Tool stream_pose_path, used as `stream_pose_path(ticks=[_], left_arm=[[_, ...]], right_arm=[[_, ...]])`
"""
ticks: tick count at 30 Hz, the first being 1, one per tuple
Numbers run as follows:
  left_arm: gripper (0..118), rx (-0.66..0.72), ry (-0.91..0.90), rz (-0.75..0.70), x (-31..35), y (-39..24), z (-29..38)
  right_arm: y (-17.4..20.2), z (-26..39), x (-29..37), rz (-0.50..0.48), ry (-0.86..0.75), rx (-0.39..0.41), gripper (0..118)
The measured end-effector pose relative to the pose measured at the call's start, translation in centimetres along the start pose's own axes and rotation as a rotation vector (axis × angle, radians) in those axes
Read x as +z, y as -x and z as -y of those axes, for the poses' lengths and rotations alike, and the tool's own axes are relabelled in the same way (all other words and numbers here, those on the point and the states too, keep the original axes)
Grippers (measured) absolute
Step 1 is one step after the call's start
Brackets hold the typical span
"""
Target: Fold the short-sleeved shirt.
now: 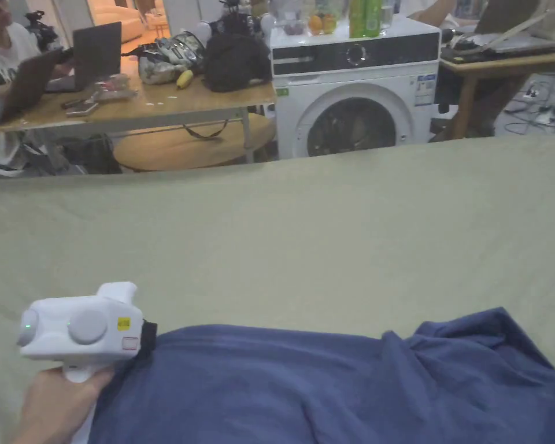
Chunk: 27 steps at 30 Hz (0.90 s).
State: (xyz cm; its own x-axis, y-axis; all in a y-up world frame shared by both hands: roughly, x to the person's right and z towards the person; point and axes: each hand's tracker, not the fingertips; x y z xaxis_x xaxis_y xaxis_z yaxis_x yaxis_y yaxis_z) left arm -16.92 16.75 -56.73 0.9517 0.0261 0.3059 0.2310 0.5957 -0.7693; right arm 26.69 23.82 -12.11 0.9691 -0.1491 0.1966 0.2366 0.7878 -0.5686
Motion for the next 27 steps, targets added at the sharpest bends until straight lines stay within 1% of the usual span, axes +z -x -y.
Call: stream_pose_path(ticks=[1, 2, 3, 4, 5, 6, 8, 9, 10, 11, 12, 13, 14, 15, 16, 18, 19, 20, 22, 25, 27], left_arm=[[0, 0.008, 0.006, 0.001, -0.1, 0.1, -0.1], [0, 0.007, 0.015, 0.002, 0.3, -0.3, 0.1], [0, 0.002, 0.023, 0.001, 0.3, -0.4, 0.1], [0, -0.004, 0.028, -0.003, 0.3, -0.6, 0.1], [0, -0.016, 0.032, -0.012, 0.4, -0.9, 0.1], [0, -0.027, 0.037, -0.021, 0.7, -1.2, 0.2], [0, -0.046, 0.037, -0.037, 0.8, -1.7, 0.4], [0, -0.049, 0.037, -0.041, 0.8, -1.9, 0.4], [0, -0.051, 0.037, -0.043, 1.0, -1.8, 0.4], [0, -0.047, 0.039, -0.039, 1.0, -1.8, 0.4], [0, -0.036, 0.040, -0.036, 1.1, -1.7, 0.4], [0, -0.022, 0.044, -0.031, 1.3, -1.6, 0.3], [0, -0.002, 0.049, -0.027, 1.3, -1.3, 0.2], [0, 0.021, 0.060, -0.028, 1.7, -1.3, 0.0], [0, 0.035, 0.062, -0.030, 2.2, -1.4, -0.1], [0, 0.042, -0.068, -0.021, 5.5, -1.3, 0.0], [0, 0.065, -0.134, 0.012, 7.8, -1.0, 0.2], [0, 0.083, -0.201, 0.064, 10.5, -0.4, 0.3], [0, 0.104, -0.292, 0.095, 15.6, 1.3, 0.2], [0, 0.130, -0.442, 0.136, 24.1, 3.0, 0.8], [0, 0.082, -0.559, 0.126, 29.9, 3.7, 1.4]], right_arm=[[-0.3, -1.3, -0.9, 0.000, -0.015, -0.018, 24], [-1.0, -3.0, -2.3, -0.017, -0.015, -0.061, 53], [-1.9, -4.4, -4.1, -0.032, -0.009, -0.107, 76], [-2.6, -5.4, -6.0, -0.034, -0.007, -0.131, 74], [-3.0, -6.6, -8.0, -0.004, 0.005, -0.130, 71], [-3.5, -7.4, -10.3, 0.062, 0.037, -0.131, 70], [-4.4, -8.4, -14.6, 0.099, 0.136, -0.145, 70], [-4.8, -8.2, -16.6, 0.136, 0.213, -0.142, 67], [-4.8, -8.1, -18.3, 0.166, 0.275, -0.135, 54], [-4.7, -7.5, -19.5, 0.188, 0.324, -0.121, 47], [-4.5, -6.9, -20.0, 0.226, 0.361, -0.099, 39], [-4.0, -6.5, -19.4, 0.261, 0.299, -0.052, 20], [-3.4, -6.7, -18.6, 0.249, 0.267, -0.039, 8], [-2.9, -6.7, -18.5, 0.260, 0.278, -0.039, 3], [-2.7, -6.7, -18.7, 0.252, 0.287, -0.032, 2], [-2.4, -6.8, -18.4, 0.244, 0.282, -0.036, 2], [-2.3, -7.2, -17.7, 0.234, 0.249, -0.044, 2], [-2.0, -7.8, -16.3, 0.225, 0.173, -0.056, 2], [-1.5, -9.6, -13.1, 0.177, 0.082, -0.051, 2], [-0.1, -13.1, -6.8, 0.120, -0.059, 0.012, 2], [1.1, -15.5, -2.3, 0.129, -0.172, 0.093, 2]])
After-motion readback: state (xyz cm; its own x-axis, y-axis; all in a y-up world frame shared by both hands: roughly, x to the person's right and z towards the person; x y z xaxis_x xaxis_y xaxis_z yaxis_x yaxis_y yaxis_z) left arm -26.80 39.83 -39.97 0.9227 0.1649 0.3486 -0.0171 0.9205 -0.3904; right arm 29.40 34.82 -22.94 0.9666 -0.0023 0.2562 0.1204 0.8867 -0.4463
